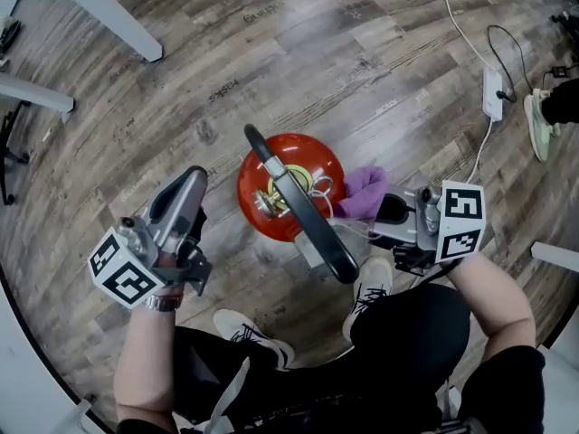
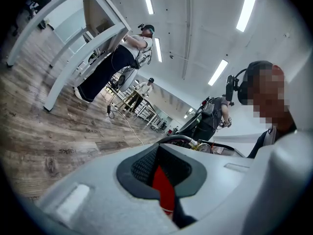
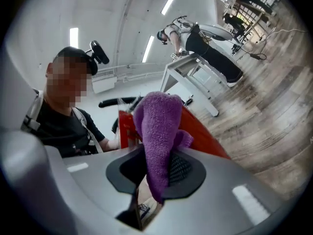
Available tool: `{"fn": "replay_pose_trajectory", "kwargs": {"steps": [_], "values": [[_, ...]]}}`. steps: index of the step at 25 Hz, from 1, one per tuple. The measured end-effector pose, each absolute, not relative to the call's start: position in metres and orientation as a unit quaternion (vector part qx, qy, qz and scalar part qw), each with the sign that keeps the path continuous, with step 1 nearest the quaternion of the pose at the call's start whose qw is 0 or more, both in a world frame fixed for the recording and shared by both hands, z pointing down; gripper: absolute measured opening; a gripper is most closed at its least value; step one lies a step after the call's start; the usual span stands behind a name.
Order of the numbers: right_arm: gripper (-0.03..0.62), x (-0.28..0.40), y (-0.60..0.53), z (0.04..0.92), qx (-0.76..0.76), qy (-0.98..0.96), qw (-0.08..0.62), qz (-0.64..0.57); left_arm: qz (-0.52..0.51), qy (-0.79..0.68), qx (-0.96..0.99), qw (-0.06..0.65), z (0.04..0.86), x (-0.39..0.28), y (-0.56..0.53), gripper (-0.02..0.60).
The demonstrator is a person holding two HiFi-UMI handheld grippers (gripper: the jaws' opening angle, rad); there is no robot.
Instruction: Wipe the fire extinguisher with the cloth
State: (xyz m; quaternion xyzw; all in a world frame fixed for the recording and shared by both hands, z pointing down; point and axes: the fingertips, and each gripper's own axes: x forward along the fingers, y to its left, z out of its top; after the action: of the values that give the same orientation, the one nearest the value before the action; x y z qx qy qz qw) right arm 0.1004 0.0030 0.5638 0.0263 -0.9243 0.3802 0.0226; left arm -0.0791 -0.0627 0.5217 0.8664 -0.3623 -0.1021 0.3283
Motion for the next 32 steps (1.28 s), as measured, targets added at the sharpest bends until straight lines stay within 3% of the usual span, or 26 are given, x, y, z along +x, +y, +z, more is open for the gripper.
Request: {"fn": "replay_pose_trajectory", "kwargs": {"steps": [5,14,18,24,32], "values": [[0.075,0.091,0.017,0.641,0.004,-0.890,0.044,0.455,-0.094,-0.371,0.866,0.321,0.520,-0.080,-0.057,-0.003],[0.074,0.085,0.047,0.834,0.033,-0.815,0.220,0.535,-0.073,-0.399,0.860,0.309,0.521,-0.092,-0.047,-0.003],[0.074,0.082,0.057,0.874,0.044,-0.787,0.270,0.553,-0.062,-0.404,0.860,0.305,0.524,-0.092,-0.046,-0.003],[0.074,0.088,0.042,0.845,0.036,-0.802,0.247,0.542,-0.063,-0.410,0.860,0.297,0.519,-0.091,-0.050,-0.003],[0.072,0.108,-0.046,0.667,0.003,-0.880,0.132,0.457,-0.108,-0.412,0.865,0.264,0.484,-0.096,-0.067,-0.003]]}}
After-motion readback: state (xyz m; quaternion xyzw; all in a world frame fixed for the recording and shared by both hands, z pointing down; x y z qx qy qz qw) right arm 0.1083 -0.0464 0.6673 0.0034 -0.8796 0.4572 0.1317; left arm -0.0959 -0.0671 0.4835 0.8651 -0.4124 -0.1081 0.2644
